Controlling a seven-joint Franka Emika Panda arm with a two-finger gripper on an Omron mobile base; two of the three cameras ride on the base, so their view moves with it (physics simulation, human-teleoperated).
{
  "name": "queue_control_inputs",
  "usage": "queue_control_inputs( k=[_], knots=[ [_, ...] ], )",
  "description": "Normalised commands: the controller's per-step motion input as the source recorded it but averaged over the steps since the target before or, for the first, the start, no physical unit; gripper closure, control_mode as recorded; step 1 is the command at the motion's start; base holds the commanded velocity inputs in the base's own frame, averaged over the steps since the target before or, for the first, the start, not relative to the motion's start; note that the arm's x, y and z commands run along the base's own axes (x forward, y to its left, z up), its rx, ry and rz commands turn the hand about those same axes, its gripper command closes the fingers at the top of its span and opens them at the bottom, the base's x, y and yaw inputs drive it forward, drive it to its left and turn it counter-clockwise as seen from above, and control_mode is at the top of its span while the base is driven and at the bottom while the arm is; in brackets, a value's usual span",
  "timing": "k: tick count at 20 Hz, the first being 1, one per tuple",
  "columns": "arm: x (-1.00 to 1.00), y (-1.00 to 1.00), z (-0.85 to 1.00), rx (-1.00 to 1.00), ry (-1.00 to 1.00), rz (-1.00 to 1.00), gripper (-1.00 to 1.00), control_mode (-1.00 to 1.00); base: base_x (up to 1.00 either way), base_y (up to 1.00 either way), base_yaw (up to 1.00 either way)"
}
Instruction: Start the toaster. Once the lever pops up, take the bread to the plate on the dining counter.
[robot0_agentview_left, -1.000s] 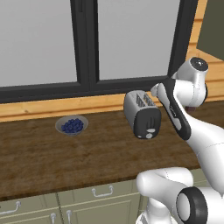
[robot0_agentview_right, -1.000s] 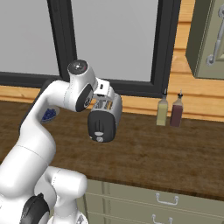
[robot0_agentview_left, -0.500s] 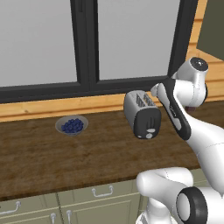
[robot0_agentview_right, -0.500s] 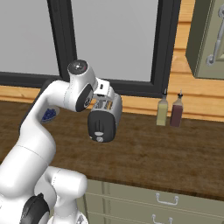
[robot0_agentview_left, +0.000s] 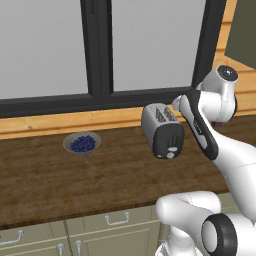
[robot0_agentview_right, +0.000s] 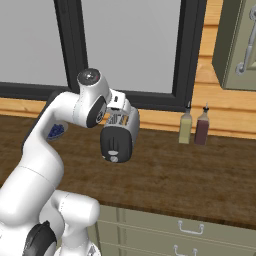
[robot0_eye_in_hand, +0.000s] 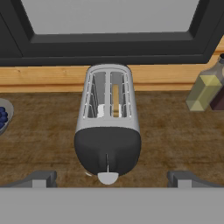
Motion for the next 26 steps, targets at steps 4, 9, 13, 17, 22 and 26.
queue_control_inputs(
  k=[4,9,13,17,22,26],
  knots=[
    [0.00,0.00,0.00,0.00,0.00,0.00,-1.00,-1.00,0.00,0.00,0.00],
    [0.00,0.00,0.00,0.00,0.00,0.00,-1.00,-1.00,0.00,0.00,0.00],
    [0.00,0.00,0.00,0.00,0.00,0.00,-1.00,-1.00,0.00,0.00,0.00],
    [0.00,0.00,0.00,0.00,0.00,0.00,-1.00,-1.00,0.00,0.00,0.00],
    [0.00,0.00,0.00,0.00,0.00,0.00,-1.00,-1.00,0.00,0.00,0.00],
    [0.00,0.00,0.00,0.00,0.00,0.00,-1.00,-1.00,0.00,0.00,0.00]
  ],
)
